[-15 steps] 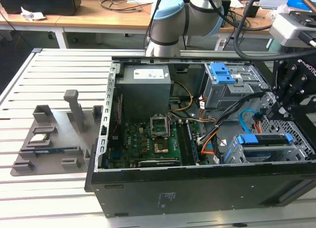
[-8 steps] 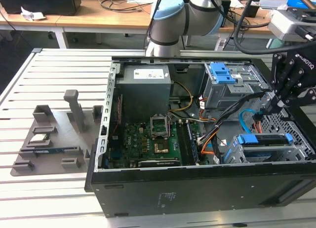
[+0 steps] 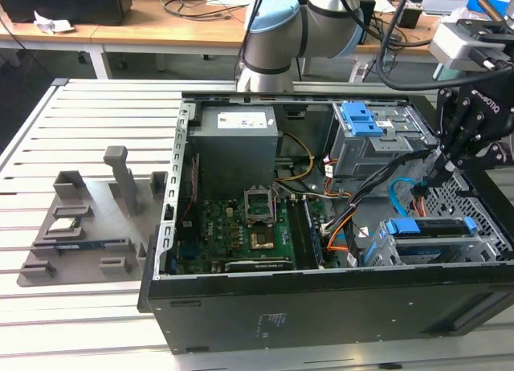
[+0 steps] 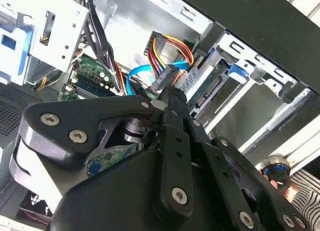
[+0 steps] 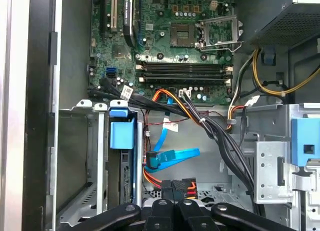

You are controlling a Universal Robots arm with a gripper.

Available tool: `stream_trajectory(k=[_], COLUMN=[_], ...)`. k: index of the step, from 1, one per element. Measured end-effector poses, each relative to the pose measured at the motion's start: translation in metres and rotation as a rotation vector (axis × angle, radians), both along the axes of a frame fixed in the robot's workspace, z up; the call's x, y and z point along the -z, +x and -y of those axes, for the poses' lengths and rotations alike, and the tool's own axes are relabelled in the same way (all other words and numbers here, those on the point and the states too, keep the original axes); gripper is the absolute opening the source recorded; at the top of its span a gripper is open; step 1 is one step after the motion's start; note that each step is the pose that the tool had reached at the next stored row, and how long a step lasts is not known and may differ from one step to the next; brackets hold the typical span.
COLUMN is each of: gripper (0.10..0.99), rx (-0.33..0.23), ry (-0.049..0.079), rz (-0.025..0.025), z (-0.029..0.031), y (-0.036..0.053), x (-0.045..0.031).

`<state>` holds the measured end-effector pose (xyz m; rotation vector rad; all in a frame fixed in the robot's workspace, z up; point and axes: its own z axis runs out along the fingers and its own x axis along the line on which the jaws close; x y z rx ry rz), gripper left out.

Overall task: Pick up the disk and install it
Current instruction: 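Insert the first disk wire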

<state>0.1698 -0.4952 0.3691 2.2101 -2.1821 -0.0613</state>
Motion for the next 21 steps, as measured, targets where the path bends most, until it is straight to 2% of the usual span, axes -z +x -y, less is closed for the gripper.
stream_trajectory(k=[1,3,8,9,10,11,12,13,15,17,21], gripper=[0.106,0.106,0.106,0.169,0.169,0.235,0.235,0.302,0.302,0.302,0.302], rx=[0.000,0.000,0.000,0.000,0.000,0.000,0.000,0.000,0.000,0.000,0.000], ry=[0.000,-0.001,-0.003,-0.003,-0.003,-0.003,-0.003,-0.003,-0.004,-0.003,-0.004], rz=[0.0000,-0.0001,0.0000,0.0000,0.0000,0.0000,0.0000,0.0000,0.0000,0.0001,-0.0042], z=[-0.0034,-0.0057,-0.0071,-0.0072,-0.0072,-0.0072,-0.0072,-0.0072,-0.0073,-0.0077,-0.0111], y=[0.0006,0.0013,0.0029,0.0029,0.0029,0.0029,0.0029,0.0029,0.0029,0.0029,0.0029], x=[0.0057,0.0097,0.0107,0.0107,0.0107,0.0107,0.0107,0.0107,0.0106,0.0050,0.0116])
